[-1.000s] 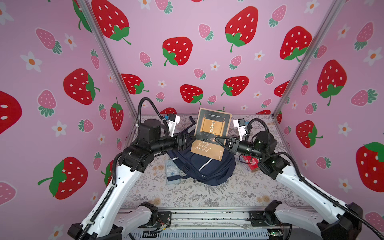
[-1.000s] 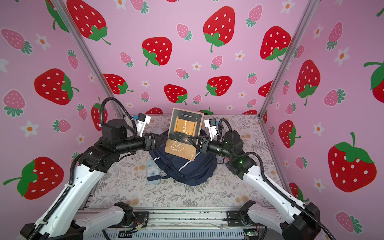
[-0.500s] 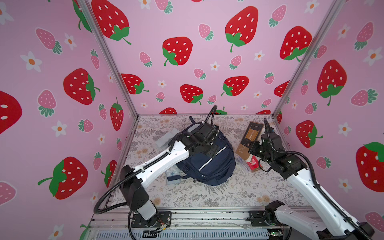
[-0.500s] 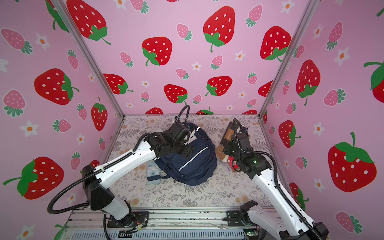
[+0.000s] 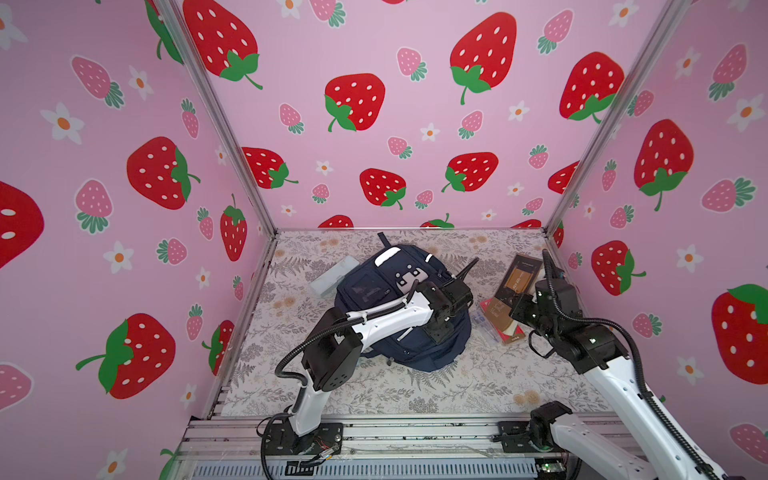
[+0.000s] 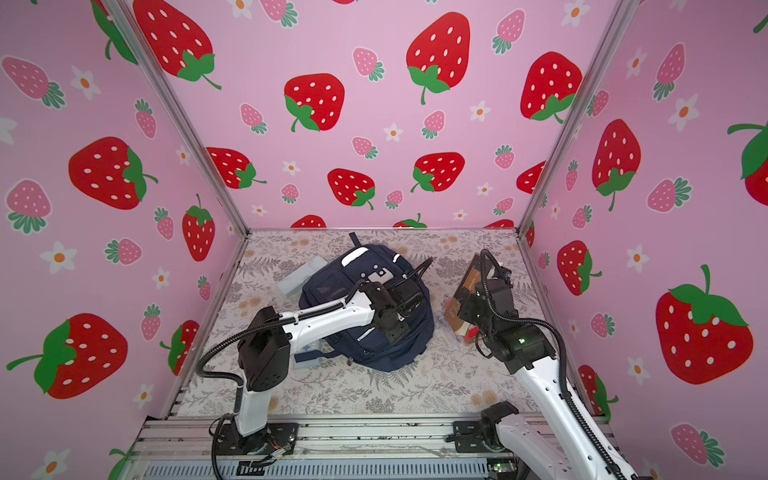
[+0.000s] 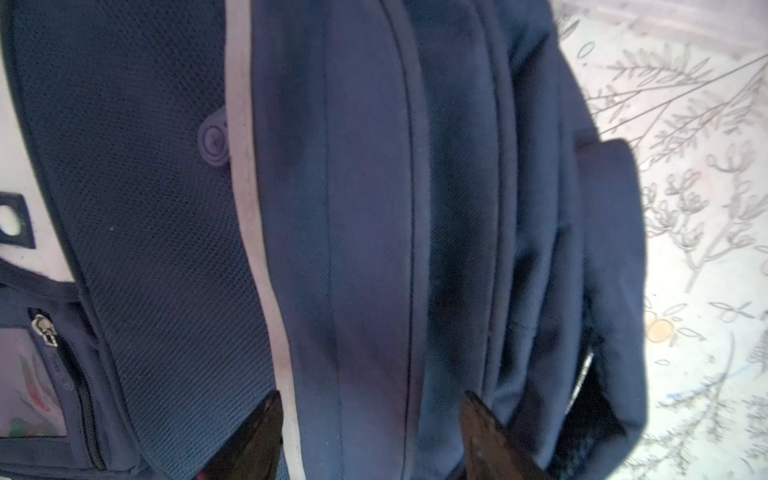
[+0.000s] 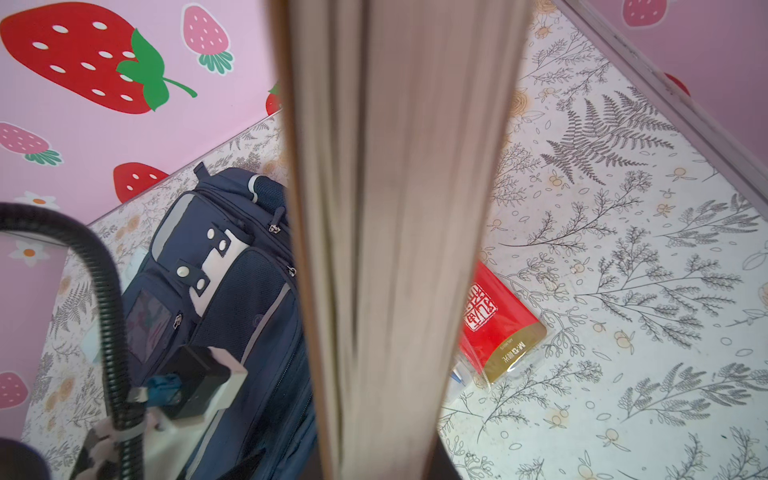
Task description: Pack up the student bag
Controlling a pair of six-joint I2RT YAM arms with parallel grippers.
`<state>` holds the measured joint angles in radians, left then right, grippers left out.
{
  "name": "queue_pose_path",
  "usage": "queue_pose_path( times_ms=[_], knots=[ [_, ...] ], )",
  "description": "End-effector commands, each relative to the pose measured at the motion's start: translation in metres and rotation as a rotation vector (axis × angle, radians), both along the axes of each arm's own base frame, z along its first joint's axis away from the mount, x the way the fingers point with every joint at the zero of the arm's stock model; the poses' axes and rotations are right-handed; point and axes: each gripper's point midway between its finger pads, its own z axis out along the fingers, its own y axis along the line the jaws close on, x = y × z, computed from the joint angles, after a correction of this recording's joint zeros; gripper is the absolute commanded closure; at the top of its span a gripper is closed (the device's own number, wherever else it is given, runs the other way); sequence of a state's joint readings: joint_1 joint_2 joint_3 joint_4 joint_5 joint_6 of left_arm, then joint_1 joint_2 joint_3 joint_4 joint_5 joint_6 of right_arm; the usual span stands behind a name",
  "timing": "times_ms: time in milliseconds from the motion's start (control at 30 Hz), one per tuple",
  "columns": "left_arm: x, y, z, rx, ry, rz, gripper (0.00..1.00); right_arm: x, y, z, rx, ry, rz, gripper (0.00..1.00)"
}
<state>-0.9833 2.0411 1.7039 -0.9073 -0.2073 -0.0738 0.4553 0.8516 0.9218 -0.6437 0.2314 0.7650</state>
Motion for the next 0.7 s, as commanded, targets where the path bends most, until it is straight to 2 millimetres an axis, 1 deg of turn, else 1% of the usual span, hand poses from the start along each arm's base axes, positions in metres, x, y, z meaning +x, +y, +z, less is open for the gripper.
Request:
queue_pose_path(
  times_ms=[0,33,67,167,233,267,333,400,433,500,567,633,667],
  knots=[
    [0.005,0.000,0.004,0.060,-0.054,-0.018,0.44,0.007,0.005,0.017,0.050,-0.068,0.008,1.00],
    [0.007,0.001,0.002,0.069,-0.062,-0.012,0.51,0.006,0.006,0.015,0.053,-0.068,0.010,1.00],
    [0.009,0.002,0.000,0.077,-0.070,-0.007,0.60,0.006,0.007,0.013,0.057,-0.068,0.013,1.00],
    [0.012,0.002,0.001,0.076,-0.088,0.006,0.79,0.005,0.009,0.010,0.058,-0.067,0.031,1.00],
    [0.015,0.001,0.008,0.066,-0.111,0.011,0.93,0.004,0.011,0.010,0.058,-0.072,0.047,1.00],
    [0.018,0.003,0.016,0.063,-0.135,0.017,1.00,0.004,0.012,0.011,0.064,-0.076,0.054,1.00],
    [0.024,0.005,0.036,0.033,-0.185,0.030,1.00,0.003,0.018,0.014,0.087,-0.091,0.087,1.00],
    [0.030,0.009,0.066,-0.055,-0.230,0.065,1.00,0.003,0.031,0.018,0.125,-0.107,0.149,1.00],
    [0.033,0.012,0.078,-0.102,-0.234,0.086,1.00,0.003,0.037,0.019,0.142,-0.113,0.177,1.00],
    [0.036,0.018,0.105,-0.236,-0.222,0.136,1.00,0.004,0.049,0.021,0.177,-0.123,0.230,1.00],
    [0.036,0.024,0.133,-0.408,-0.186,0.184,1.00,0.004,0.061,0.018,0.223,-0.116,0.279,1.00],
    [0.034,0.027,0.155,-0.565,-0.140,0.212,1.00,0.001,0.072,0.015,0.265,-0.102,0.327,1.00],
    [0.033,0.029,0.164,-0.639,-0.116,0.225,1.00,0.001,0.079,0.017,0.303,-0.116,0.357,1.00]
  ],
)
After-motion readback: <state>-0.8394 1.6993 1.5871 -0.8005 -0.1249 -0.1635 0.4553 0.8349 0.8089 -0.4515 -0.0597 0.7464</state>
